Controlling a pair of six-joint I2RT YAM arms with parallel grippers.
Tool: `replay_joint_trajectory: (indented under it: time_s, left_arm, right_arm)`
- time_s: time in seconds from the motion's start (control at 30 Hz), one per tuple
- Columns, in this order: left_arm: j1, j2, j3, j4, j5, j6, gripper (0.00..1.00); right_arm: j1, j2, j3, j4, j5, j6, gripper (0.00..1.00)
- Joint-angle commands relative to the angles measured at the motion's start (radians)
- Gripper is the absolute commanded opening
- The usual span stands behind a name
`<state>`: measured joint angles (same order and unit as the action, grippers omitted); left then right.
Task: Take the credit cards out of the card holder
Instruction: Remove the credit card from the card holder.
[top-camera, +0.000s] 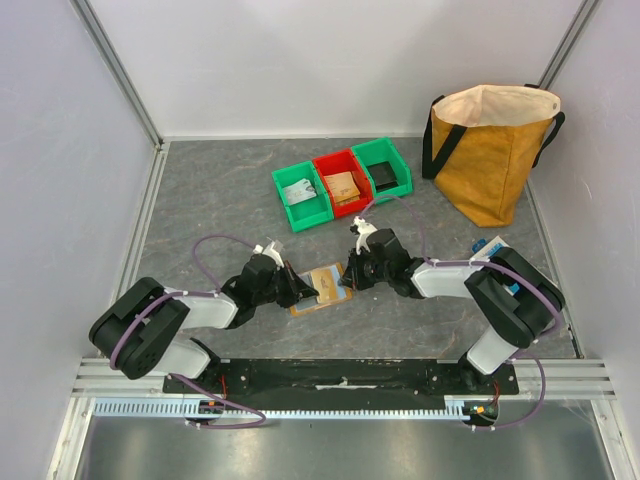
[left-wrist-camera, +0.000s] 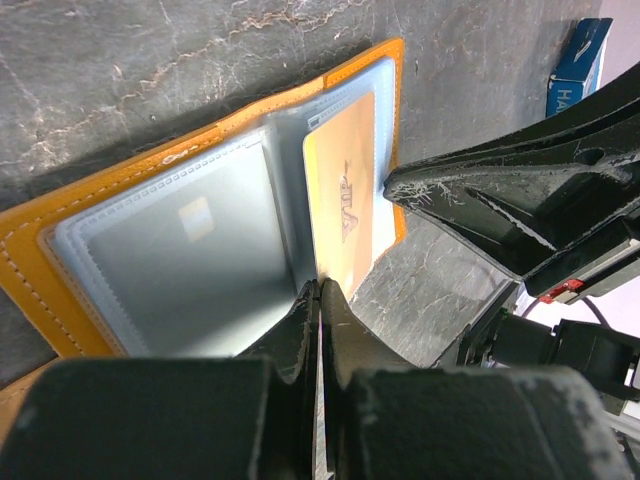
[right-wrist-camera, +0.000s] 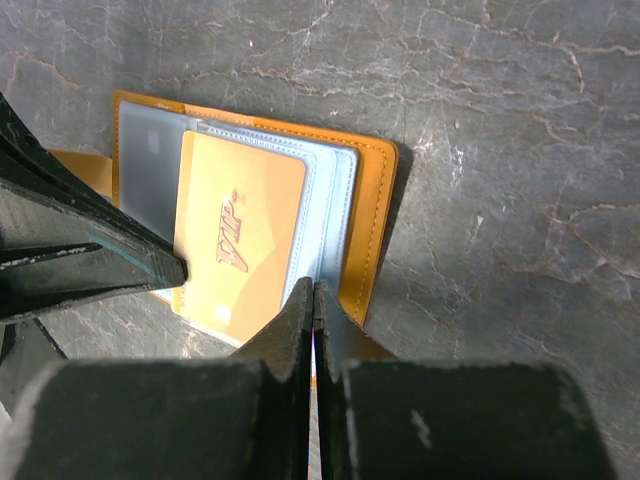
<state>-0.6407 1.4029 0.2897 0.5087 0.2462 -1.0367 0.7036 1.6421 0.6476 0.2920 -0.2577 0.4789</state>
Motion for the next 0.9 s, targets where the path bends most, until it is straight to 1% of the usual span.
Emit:
replay_joint_trajectory:
  time_s: [0.0,0.13,0.27,0.4,0.57,0.67,0.87]
  left_arm:
    - [0.001,0.002,0.006,-0.007,0.025,-0.014,0.02]
    - [0.001,0.005,0.009,-0.012,0.025,-0.010,0.02]
    - [0.001,0.004,0.006,-0.012,0.022,-0.010,0.02]
    - [0.001,0.004,0.008,-0.012,0.025,-0.011,0.02]
    - [0.001,0.002,0.006,-0.013,0.021,-0.017,0.02]
    - [0.001,0.004,0.002,-0.012,0.015,-0.031,0.02]
    - [-0.002,0.010,-0.007,-0.012,0.013,-0.057,0.02]
  right_arm:
    - [-0.006,-0.047,-0.023,-0.065,-0.017,-0.014,0.05]
    - [-0.006,-0.100,-0.008,-0.036,-0.032,-0.008,0.15]
    - [-0.006,-0.094,0.009,0.013,-0.099,0.003,0.16]
    - [-0.006,-0.038,0.020,0.088,-0.186,0.052,0.13]
    - [-0.010,0.016,-0.008,0.130,-0.184,0.089,0.08]
    - [-0.022,0.030,-0.038,0.133,-0.155,0.101,0.05]
    - [-0.056,0.084,-0.095,0.128,-0.149,0.119,0.02]
